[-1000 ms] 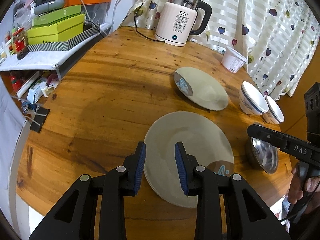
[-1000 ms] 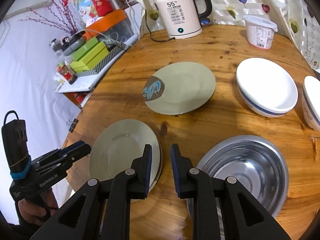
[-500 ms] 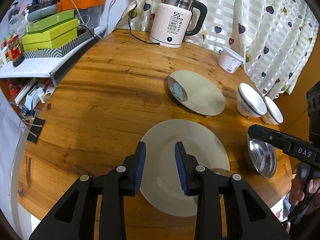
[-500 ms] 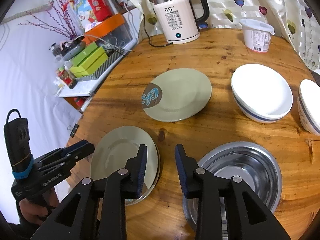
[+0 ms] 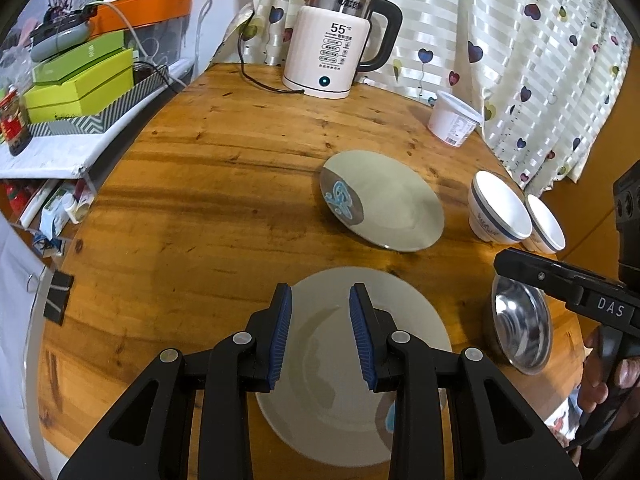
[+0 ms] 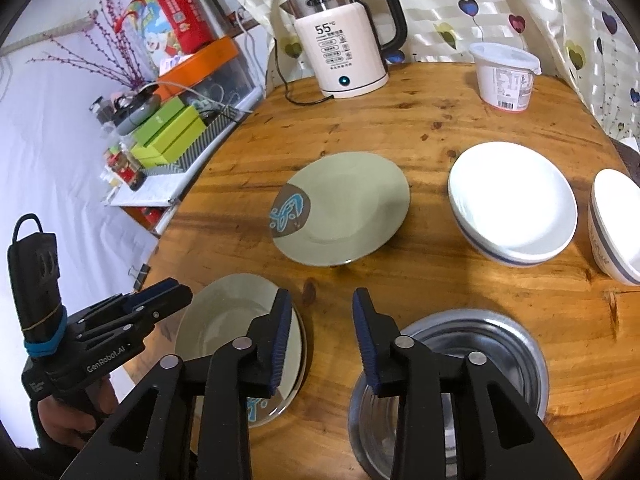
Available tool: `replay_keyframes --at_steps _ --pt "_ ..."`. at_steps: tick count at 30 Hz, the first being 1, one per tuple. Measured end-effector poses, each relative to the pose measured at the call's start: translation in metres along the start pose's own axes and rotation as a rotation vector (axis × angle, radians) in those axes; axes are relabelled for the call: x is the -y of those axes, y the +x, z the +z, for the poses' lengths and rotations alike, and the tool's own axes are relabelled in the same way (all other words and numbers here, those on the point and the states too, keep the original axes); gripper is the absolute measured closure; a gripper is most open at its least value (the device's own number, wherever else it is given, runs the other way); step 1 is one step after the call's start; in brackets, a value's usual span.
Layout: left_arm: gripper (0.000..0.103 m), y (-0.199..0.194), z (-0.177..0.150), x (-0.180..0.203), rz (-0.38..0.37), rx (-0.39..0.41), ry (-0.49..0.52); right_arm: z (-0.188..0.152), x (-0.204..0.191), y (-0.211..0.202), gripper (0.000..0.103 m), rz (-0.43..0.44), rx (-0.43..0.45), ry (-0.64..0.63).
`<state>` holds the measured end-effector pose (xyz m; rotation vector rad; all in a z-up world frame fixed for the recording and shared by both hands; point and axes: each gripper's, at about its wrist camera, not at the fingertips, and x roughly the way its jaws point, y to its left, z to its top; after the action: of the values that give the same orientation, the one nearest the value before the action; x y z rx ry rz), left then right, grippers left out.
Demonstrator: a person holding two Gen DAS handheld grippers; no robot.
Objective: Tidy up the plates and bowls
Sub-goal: 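Move the left gripper toward the remaining beige fish-logo plate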
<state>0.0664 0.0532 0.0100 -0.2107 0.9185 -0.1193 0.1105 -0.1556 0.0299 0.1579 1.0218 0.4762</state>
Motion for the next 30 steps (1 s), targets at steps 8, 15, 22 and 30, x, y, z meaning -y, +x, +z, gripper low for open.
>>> replay_keyframes --at_steps 8,15,22,30 --pt "0.072 0.013 0.022 0.001 -0.018 -0.003 0.015 0.015 0.012 0.008 0.066 -0.007 0.002 0.042" --pt "0.072 0.030 0.040 0.005 -0.044 -0.023 0.035 0.023 0.022 0.018 0.066 -0.007 -0.012 0.081" --pt "0.067 0.047 0.053 0.005 -0.079 -0.049 0.026 0.032 0.029 0.031 0.066 -0.012 -0.029 0.107" --pt "0.063 0.068 0.065 0.003 -0.093 -0.077 0.027 0.039 0.037 0.045 0.066 -0.023 -0.052 0.136"
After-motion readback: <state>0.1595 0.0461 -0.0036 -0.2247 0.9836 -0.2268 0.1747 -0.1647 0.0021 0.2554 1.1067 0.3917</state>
